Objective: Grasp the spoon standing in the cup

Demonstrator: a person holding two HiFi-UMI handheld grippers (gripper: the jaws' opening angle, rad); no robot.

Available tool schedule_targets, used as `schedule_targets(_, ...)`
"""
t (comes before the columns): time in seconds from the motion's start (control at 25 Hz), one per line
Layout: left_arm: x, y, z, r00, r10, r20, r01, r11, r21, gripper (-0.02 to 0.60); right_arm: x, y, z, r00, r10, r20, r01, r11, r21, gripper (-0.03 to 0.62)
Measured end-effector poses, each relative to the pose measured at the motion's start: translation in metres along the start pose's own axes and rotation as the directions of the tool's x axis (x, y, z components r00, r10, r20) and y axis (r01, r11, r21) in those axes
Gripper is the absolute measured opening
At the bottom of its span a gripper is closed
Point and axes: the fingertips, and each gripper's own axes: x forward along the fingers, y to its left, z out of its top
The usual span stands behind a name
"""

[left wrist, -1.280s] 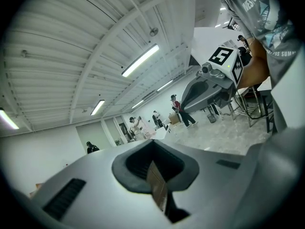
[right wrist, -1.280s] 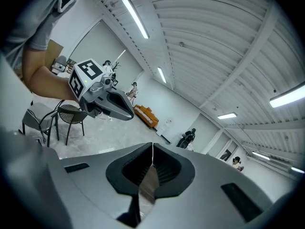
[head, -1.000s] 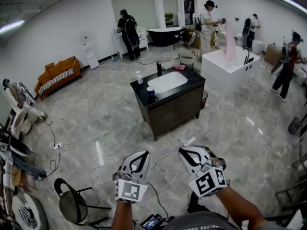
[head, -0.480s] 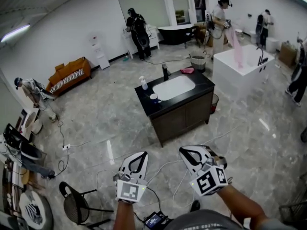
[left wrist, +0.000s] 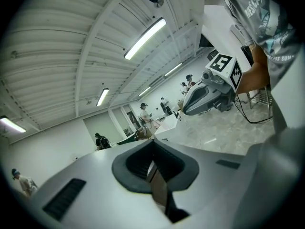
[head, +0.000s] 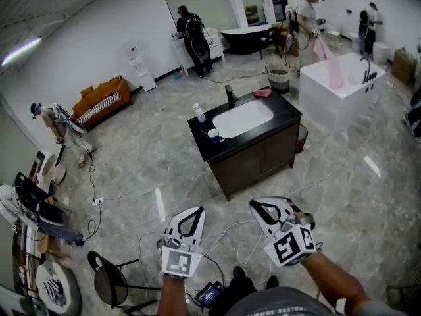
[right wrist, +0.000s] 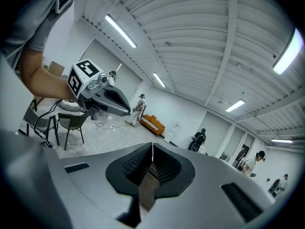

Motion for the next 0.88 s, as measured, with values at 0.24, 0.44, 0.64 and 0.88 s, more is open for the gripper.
schedule_targets(0.24,0.037,0.023,-0.018,1.000,-0.023,0.017,0.023,1.000,-0.015,0.002,0.026,-0.016,-0.021,0.999,-0.007,-0.050,0.007,1.000,-0.009,0.032)
schedule_targets(0.44,0.068,0.054,-0.031,0.997,-0.052,0.062,0.052,0.999,-0.001,0.002,0.064,-0.036,-0.028,0.996,-0.044,-0.083,0.044,0.999,0.001,0.032)
schedule_targets(0.64,0.098,0.109,-0.063,0.994,-0.075,0.080,0.076,0.997,-0.007,0.002,0.126,-0.045,-0.030,0.992,-0.051,-0.116,0.052,0.999,0.009,0.032)
schedule_targets(0.88,0.130,0.167,-0.094,0.988,-0.110,0.108,0.113,0.993,-0.020,0.002,0.193,-0.064,-0.029,0.984,-0.087,-0.158,0.091,0.996,0.018,0.033)
